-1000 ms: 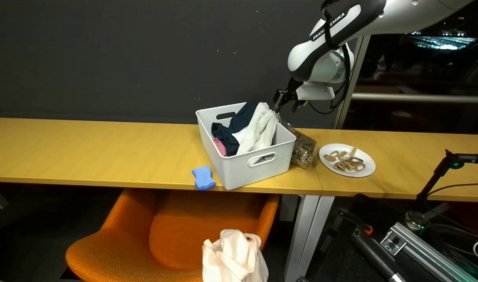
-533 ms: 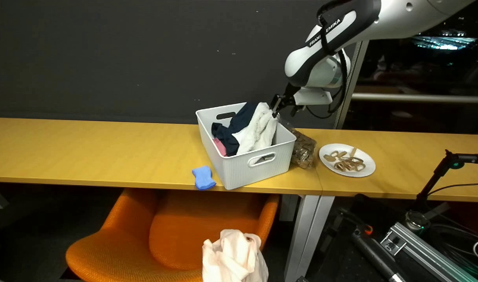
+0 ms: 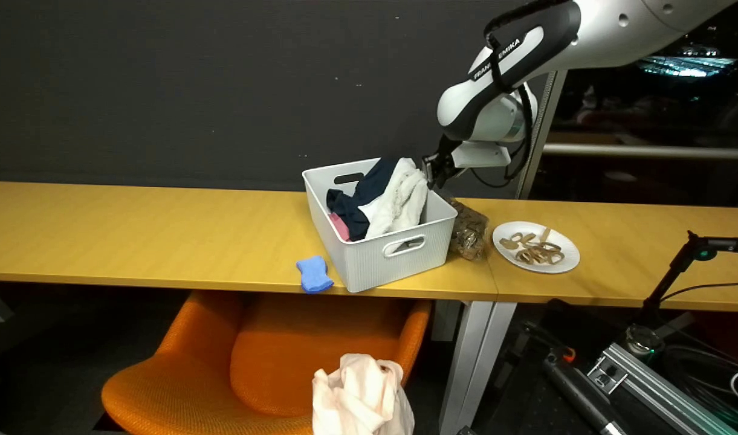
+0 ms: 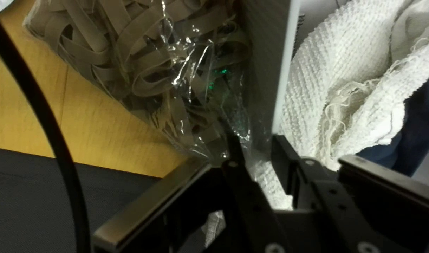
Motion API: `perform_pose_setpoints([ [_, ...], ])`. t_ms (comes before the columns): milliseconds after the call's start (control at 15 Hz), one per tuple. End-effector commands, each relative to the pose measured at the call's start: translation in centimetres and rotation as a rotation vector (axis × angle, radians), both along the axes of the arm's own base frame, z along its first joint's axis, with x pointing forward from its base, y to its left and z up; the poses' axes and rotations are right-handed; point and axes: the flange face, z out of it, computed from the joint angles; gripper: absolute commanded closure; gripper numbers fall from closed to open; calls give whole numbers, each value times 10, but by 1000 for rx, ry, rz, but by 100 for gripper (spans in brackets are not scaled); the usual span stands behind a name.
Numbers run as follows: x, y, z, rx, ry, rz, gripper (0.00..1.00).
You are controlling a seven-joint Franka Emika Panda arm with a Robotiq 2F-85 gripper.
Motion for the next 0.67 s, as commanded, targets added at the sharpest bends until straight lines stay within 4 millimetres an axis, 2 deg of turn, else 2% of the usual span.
perform_pose_setpoints([
  [0, 5, -1, 1, -19, -22, 0, 99],
  [600, -6, -8, 22, -40, -61, -12, 100],
])
